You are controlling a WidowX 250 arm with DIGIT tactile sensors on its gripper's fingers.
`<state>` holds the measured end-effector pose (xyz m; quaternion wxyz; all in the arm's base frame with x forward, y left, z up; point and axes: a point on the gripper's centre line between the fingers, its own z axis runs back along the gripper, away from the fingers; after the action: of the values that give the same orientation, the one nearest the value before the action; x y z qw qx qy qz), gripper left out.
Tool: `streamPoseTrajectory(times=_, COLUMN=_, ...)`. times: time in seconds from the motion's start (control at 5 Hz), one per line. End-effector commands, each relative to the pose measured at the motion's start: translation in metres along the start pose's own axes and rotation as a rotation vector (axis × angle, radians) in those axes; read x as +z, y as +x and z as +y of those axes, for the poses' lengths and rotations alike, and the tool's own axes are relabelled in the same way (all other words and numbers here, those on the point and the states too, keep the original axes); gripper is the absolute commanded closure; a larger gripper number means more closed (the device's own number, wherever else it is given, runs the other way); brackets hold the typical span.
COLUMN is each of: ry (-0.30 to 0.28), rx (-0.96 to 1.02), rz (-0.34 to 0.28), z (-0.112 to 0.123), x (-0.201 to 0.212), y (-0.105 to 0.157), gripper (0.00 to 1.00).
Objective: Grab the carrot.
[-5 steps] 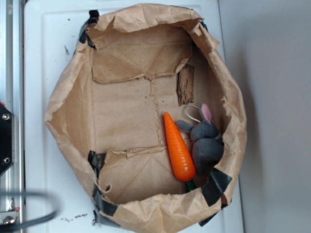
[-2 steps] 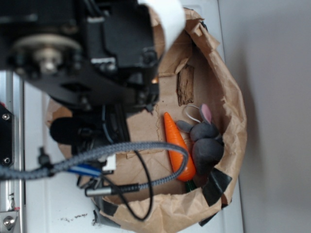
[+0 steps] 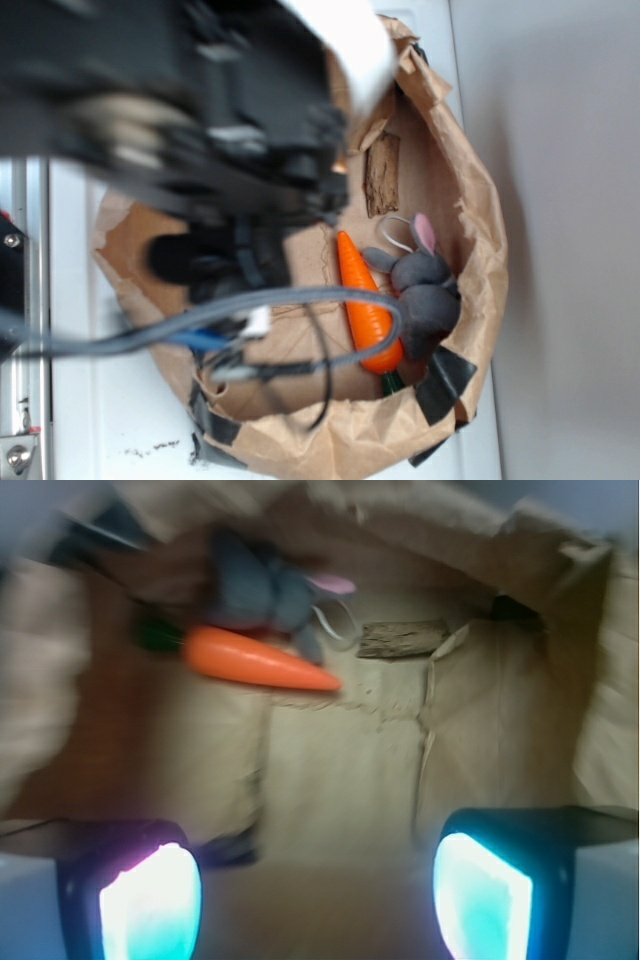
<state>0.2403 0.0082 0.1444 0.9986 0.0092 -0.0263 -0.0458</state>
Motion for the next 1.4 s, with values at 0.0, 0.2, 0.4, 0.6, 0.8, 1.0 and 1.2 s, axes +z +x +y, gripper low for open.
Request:
streamPoseTrajectory(times=0.0, ry=0.069, rx=-0.177, rz=-0.02, z=-0.01, x=-0.058, y=0.019, gripper=0.0)
streamPoseTrajectory(times=0.2, ry=0.076, rx=-0.325, rz=-0.045, z=-0.031, x=-0.078, y=0.026, gripper=0.0)
streamPoseTrajectory(times=0.4, ry=0.025, rx=-0.405, rz=-0.069, z=-0.049, x=-0.072, y=0.044, gripper=0.0)
streamPoseTrajectory(times=0.6, ry=0.018, rx=-0.481, rz=-0.086, z=-0.066, x=-0.08, y=0.058, gripper=0.0)
streamPoseTrajectory(times=0.8, ry=0.051, rx=-0.464, rz=-0.068, z=-0.062, x=-0.09, y=0.076, gripper=0.0)
streamPoseTrajectory(times=1.0, ry=0.011, rx=-0.46, rz=-0.048, z=-0.053, x=-0.102, y=0.087, gripper=0.0)
streamPoseTrajectory(times=1.2, ry=0.031, rx=-0.453, rz=0.026, z=-0.053, x=-0.135, y=0.083, gripper=0.0)
